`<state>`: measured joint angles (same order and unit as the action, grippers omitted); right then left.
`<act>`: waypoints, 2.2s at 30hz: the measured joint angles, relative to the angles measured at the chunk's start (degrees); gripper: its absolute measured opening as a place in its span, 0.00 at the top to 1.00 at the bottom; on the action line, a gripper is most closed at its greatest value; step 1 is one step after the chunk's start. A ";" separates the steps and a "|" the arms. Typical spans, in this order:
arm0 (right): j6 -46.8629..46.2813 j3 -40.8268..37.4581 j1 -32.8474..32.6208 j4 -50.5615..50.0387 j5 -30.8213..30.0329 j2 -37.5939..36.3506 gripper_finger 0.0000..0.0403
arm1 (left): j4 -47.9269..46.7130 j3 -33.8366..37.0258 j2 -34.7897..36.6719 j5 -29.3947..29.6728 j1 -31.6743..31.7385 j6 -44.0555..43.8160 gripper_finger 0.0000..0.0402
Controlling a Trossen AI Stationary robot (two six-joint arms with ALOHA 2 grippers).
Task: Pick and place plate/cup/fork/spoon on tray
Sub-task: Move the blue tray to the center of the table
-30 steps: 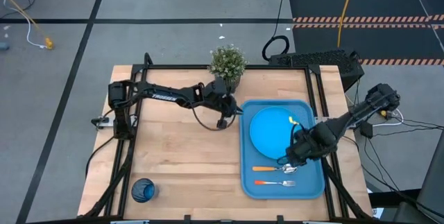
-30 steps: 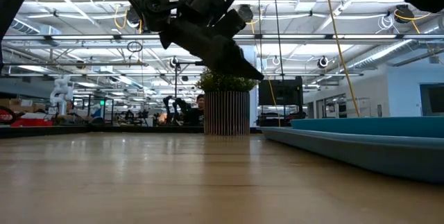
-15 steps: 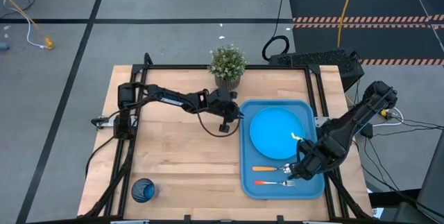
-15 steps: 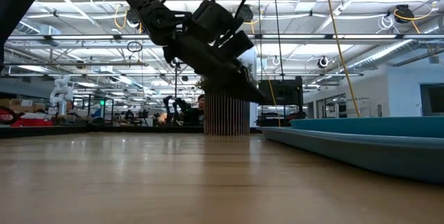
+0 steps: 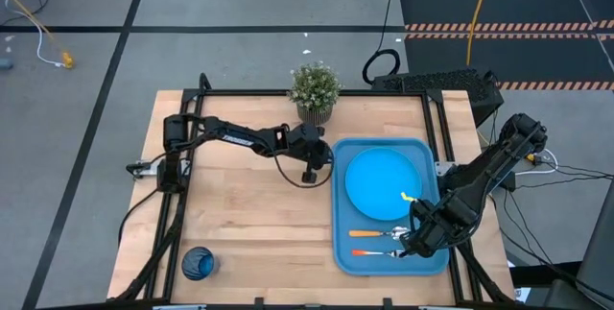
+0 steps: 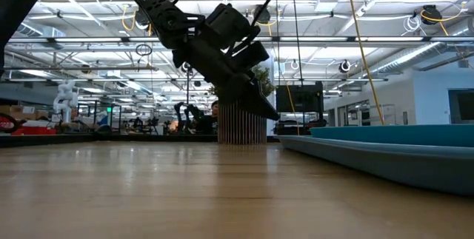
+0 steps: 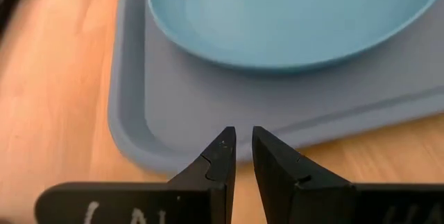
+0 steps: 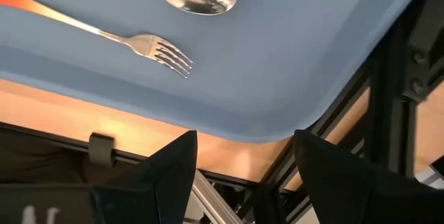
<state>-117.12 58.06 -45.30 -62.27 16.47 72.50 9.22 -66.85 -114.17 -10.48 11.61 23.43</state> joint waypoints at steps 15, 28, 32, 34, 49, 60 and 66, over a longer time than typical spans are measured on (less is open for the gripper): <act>2.74 0.00 -0.25 1.63 -0.07 1.47 0.43 | -4.92 0.00 0.00 10.76 -6.17 32.14 0.65; 1.32 0.00 -2.08 1.61 -0.33 1.44 0.43 | 0.11 0.07 -3.19 16.17 -6.75 59.62 0.64; 1.27 -0.02 -2.08 1.68 -1.69 1.43 0.43 | 4.19 0.01 -4.53 16.26 -6.75 60.55 0.70; 1.34 -0.02 -2.05 1.83 -1.86 1.45 0.43 | 4.58 0.01 -4.91 16.31 -6.76 60.50 0.72; 1.40 -0.02 -2.08 1.85 -3.10 1.43 0.43 | 4.15 0.02 -4.87 16.24 -6.75 59.63 0.88; 1.64 -0.02 -2.08 1.85 -3.11 1.43 0.43 | 3.07 0.02 -4.76 17.19 -6.80 58.40 0.93; 2.21 -0.02 -2.08 1.83 -3.14 1.43 0.43 | 2.50 0.00 -4.76 18.68 -6.77 55.90 0.93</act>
<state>-114.91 58.04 -47.37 -60.45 13.33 73.93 11.72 -66.85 -118.93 8.20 4.84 79.33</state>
